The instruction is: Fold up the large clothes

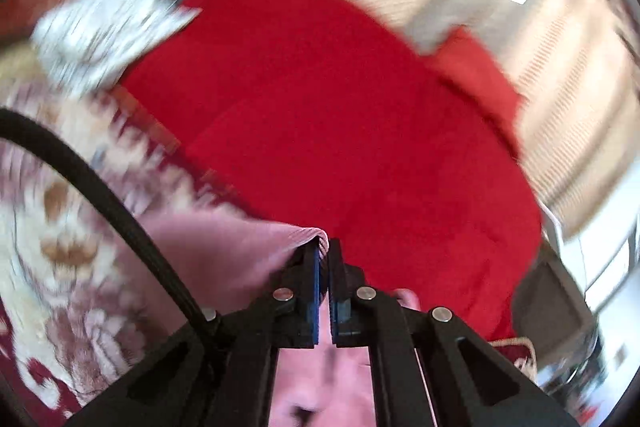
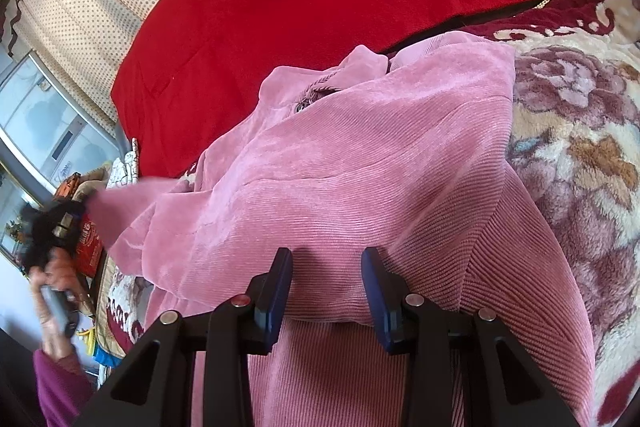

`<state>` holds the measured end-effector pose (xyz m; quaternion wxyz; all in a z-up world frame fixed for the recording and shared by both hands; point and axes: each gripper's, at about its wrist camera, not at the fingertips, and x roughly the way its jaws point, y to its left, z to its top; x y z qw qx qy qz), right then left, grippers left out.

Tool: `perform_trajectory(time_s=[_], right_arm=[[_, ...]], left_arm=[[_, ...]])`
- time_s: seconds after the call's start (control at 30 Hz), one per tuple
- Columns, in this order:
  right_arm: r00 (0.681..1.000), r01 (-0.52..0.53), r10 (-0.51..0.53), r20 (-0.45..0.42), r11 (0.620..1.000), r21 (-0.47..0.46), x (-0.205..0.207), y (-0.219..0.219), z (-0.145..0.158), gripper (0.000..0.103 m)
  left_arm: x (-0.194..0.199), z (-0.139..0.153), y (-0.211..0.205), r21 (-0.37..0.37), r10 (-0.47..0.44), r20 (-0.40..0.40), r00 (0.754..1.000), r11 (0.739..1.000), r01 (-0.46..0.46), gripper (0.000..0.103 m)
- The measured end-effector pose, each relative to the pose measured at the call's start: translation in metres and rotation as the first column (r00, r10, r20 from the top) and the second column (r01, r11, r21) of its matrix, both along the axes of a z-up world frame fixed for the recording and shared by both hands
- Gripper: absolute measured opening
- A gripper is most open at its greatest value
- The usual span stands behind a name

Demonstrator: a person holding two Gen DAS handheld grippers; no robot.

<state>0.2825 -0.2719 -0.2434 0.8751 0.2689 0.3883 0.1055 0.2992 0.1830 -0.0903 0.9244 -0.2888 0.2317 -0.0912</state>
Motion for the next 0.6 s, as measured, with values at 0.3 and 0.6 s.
perform_trajectory(time_s=[0.3, 0.6], right_arm=[[1.0, 0.004, -0.003, -0.013, 0.998, 0.056, -0.001, -0.008, -0.001, 0.04], [0.999, 0.011, -0.005, -0.041, 0.987, 0.158, 0.0, -0.025, -0.003, 0.04]], left_arm=[[-0.054, 0.035, -0.162, 0.337, -0.423, 0.051, 0.905, 0.86, 0.383, 0.003], [-0.038, -0.053, -0.228, 0.5, -0.516, -0.302, 0.801, 0.63, 0.594, 0.047]])
